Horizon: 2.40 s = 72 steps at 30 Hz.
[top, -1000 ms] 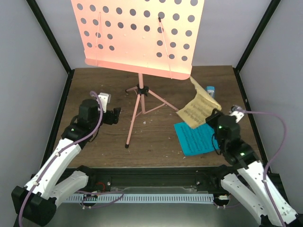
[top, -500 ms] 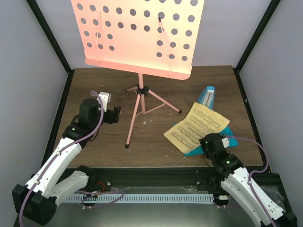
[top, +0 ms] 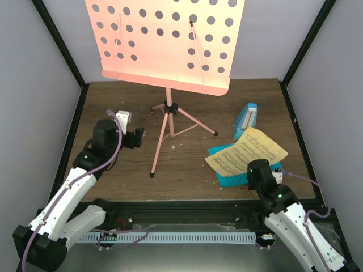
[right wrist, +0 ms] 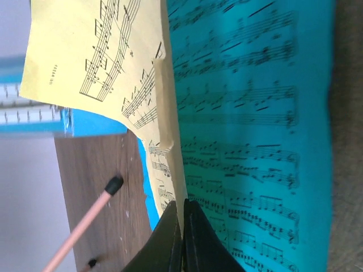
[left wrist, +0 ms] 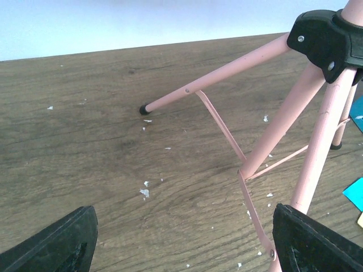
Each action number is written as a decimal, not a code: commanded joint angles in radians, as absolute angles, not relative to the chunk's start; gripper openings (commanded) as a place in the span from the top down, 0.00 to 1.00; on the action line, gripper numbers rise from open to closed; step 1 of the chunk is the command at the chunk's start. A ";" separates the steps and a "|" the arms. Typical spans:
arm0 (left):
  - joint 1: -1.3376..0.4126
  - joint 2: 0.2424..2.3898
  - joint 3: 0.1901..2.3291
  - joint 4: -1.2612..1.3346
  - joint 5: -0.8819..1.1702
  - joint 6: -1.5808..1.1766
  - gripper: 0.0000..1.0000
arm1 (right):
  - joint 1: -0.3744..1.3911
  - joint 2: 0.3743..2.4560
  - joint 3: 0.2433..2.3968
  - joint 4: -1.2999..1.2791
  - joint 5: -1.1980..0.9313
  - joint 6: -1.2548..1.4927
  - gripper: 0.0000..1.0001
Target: Pack up the instrument practice props
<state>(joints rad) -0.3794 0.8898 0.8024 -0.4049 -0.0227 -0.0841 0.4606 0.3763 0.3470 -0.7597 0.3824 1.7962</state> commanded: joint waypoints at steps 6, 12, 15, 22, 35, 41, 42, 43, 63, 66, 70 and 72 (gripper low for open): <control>-0.376 0.871 0.791 -0.392 -0.021 -0.081 0.14 | 0.455 0.362 0.372 -0.922 0.525 2.020 0.99; -0.374 0.852 0.782 -0.393 -0.042 -0.078 0.14 | 0.456 0.415 0.331 -0.788 0.545 1.941 0.99; -0.375 0.860 0.785 -0.393 -0.045 -0.075 0.14 | 0.457 0.466 0.337 -0.721 0.579 1.855 0.99; -0.374 0.851 0.779 -0.397 -0.040 -0.075 0.14 | 0.456 0.604 0.335 -0.555 0.579 1.700 0.99; -0.375 0.877 0.780 -0.400 -0.055 -0.071 0.14 | 0.456 0.613 0.276 -0.509 0.529 1.702 0.67; -0.374 0.880 0.781 -0.402 -0.066 -0.071 0.14 | 0.456 0.536 0.302 -0.613 0.585 1.700 0.42; -0.374 0.881 0.781 -0.402 -0.066 -0.070 0.14 | 0.455 0.526 0.312 -0.631 0.599 1.701 0.39; -0.374 0.881 0.780 -0.402 -0.067 -0.070 0.14 | 0.456 0.518 0.324 -0.650 0.613 1.701 0.37; -0.375 0.888 0.781 -0.395 -0.056 -0.072 0.13 | 0.456 0.472 0.508 -0.678 0.701 1.333 0.11; -0.374 0.888 0.779 -0.396 -0.053 -0.072 0.13 | 0.456 0.482 0.475 -0.528 0.599 1.125 0.06; -0.375 0.891 0.776 -0.386 0.000 -0.080 0.12 | 0.456 0.577 0.504 -0.409 0.431 0.922 0.02; -0.375 0.901 0.776 -0.381 0.053 -0.091 0.12 | 0.456 0.651 0.546 -0.366 0.352 0.831 0.00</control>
<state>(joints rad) -0.3794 0.8875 0.7879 -0.4046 -0.0338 -0.0780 0.4599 0.5533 0.4812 -0.5014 0.5209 1.0859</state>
